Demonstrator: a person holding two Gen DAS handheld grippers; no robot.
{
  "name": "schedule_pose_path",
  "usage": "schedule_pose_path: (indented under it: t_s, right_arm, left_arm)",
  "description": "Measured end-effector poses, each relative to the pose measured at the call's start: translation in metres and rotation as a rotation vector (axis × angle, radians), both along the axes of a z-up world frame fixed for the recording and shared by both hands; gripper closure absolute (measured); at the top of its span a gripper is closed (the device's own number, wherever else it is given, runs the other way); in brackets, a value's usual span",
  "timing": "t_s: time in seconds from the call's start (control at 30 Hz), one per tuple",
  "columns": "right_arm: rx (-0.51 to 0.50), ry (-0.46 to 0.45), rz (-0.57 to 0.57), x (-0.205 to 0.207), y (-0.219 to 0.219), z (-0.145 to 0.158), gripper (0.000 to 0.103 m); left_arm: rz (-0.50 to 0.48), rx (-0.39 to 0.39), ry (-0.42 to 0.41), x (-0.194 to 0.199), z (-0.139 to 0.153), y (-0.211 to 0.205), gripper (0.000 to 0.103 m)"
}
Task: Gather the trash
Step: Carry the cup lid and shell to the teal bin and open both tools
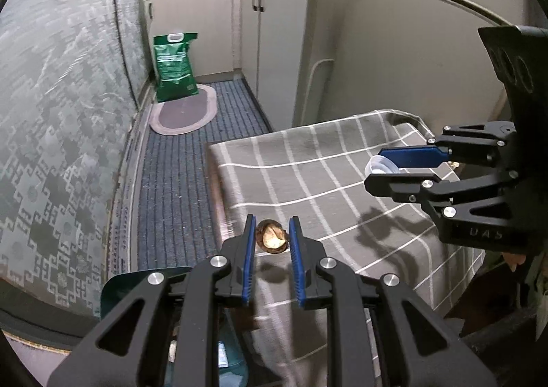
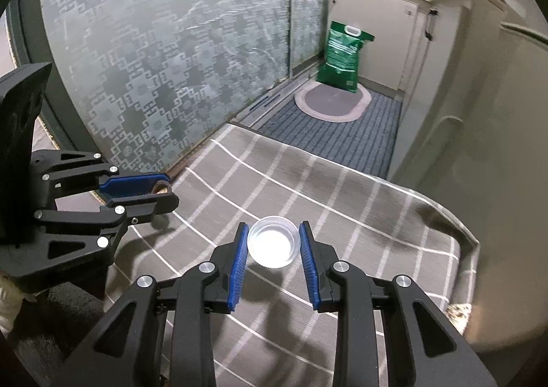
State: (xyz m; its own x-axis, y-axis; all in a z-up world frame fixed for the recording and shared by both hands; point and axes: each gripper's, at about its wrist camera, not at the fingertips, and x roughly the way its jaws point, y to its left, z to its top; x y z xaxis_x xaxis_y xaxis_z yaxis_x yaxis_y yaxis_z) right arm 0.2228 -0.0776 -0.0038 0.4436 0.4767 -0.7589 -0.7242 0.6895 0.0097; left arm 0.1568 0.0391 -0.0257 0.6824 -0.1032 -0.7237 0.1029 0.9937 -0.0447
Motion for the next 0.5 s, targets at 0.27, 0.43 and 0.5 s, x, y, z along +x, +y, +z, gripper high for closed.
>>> schedule_pose_path:
  t_s: [0.27,0.43,0.5]
  right_arm:
    - [0.023,-0.019,0.044,-0.007,0.04,0.011,0.073]
    - [0.043,-0.024,0.076,-0.013,0.064,0.017,0.073]
    - [0.044,-0.025,0.093,-0.016,0.075,0.018,0.073]
  left_arm:
    - [0.062,0.003,0.022,-0.017,-0.006,0.044,0.082]
    - [0.105,0.012,0.048,-0.029,-0.013,0.07,0.082]
    - [0.12,0.014,0.061,-0.033,-0.018,0.08,0.082]
